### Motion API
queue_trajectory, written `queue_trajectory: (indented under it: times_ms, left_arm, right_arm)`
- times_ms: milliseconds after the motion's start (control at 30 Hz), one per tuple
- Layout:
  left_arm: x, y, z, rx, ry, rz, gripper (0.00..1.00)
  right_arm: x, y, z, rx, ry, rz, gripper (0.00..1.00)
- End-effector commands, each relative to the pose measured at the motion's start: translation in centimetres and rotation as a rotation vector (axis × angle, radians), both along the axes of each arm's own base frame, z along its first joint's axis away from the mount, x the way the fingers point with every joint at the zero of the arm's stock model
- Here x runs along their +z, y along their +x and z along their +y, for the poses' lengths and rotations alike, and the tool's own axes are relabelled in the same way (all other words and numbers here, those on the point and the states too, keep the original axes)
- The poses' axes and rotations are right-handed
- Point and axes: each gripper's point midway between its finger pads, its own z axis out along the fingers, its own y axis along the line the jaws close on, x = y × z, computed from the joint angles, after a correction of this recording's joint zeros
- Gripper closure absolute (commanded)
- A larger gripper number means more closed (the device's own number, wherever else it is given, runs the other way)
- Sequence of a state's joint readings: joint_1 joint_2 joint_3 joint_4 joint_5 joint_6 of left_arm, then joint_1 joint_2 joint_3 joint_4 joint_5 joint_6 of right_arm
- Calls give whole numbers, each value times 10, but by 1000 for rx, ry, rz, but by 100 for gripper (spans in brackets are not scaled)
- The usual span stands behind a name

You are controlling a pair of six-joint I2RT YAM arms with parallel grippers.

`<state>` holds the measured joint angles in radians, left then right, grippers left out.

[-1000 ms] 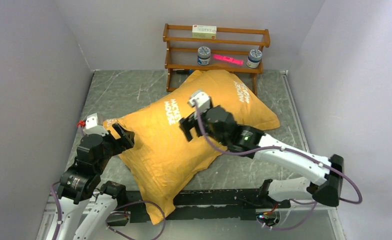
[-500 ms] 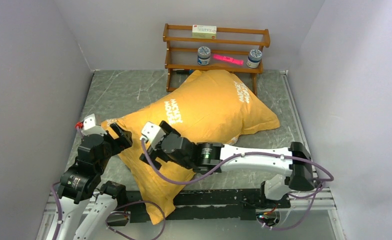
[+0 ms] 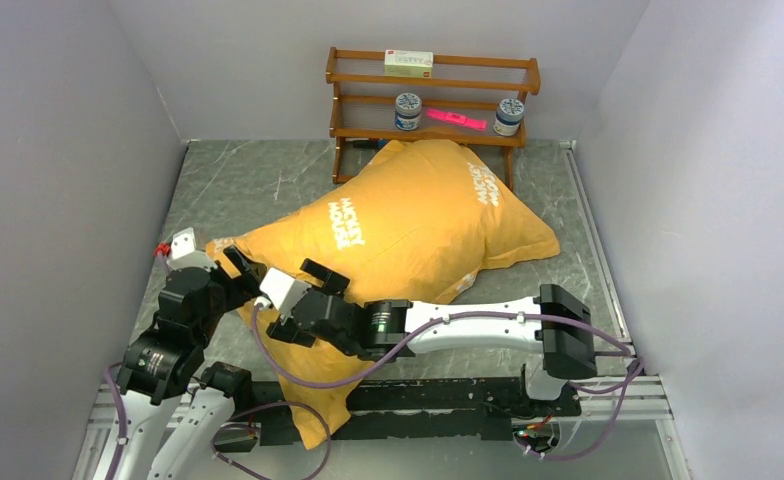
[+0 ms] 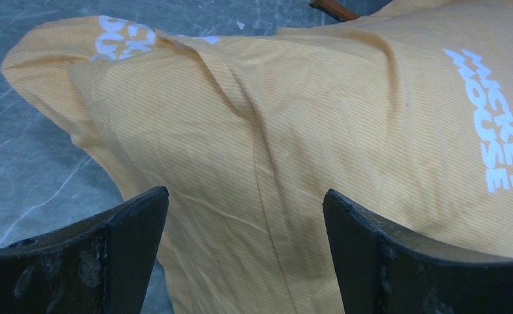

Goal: Remove the pillowcase from the pillow
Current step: Remove the pillow from the pillowcase.

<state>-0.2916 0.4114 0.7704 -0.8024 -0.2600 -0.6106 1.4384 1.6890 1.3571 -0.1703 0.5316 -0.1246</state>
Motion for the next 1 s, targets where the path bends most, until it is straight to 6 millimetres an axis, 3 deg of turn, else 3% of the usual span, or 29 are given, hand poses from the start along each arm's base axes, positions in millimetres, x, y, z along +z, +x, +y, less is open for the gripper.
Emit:
queue_trajectory:
  times_ms: [0,167,433,733,833,967]
  left_arm:
    - [10,7,-11,-54,-18,-35,7]
    - [13,9,-20,-103,-20,-38,7]
    - [4,13,-45,-244,-36,-8,8]
    - [-5,13,-43,-234,-24,33,8]
    - [-6,12,-39,-219,-16,38,8]
    - [-11,12,-47,-256,-32,53,8]
  right_arm:
    - [-4,38,-26,-194,-83,-117,4]
    - [-5,65,-58,-311,-92,-132,7]
    - [13,98,-105,-436,-15,-113,13]
    - [32,119,-150,-548,93,-88,18]
    - [35,122,-158,-556,115,-73,19]
    - [35,117,-146,-493,149,-33,20]
